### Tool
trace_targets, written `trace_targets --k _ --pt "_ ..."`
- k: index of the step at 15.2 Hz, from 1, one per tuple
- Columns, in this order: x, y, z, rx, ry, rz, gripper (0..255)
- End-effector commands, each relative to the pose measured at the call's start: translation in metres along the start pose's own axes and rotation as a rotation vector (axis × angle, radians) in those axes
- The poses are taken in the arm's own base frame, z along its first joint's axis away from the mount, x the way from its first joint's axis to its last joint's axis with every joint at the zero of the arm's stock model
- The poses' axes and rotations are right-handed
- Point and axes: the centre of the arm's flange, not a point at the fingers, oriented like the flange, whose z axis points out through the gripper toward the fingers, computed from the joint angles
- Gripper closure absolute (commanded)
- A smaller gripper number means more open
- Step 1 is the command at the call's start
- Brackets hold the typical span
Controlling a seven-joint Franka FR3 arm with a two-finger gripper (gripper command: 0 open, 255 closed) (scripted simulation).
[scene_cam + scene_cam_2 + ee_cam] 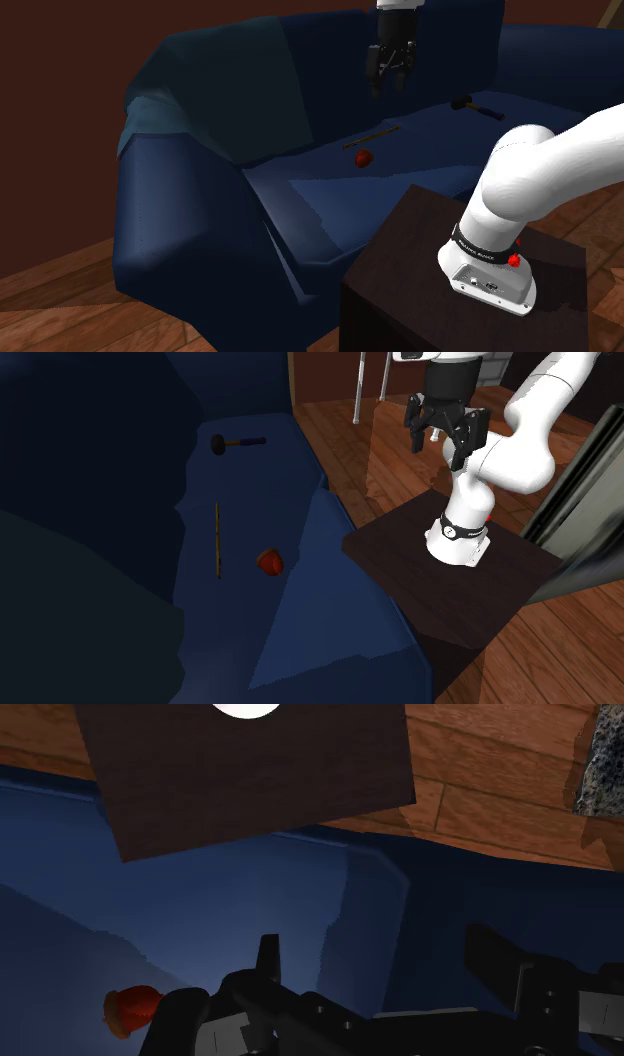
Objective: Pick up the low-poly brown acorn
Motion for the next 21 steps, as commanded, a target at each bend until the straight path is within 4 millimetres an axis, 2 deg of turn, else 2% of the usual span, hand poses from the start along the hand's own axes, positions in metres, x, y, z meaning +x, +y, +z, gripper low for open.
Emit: trace_targets --k 1,11,21 --pt "0.0 0.0 0.0 0.0 0.0 0.0 0" --pt "0.058 0.01 0.109 -0.098 0.101 0.238 0" --pt "0.121 0.045 0.209 -0.197 0.202 0.475 0"
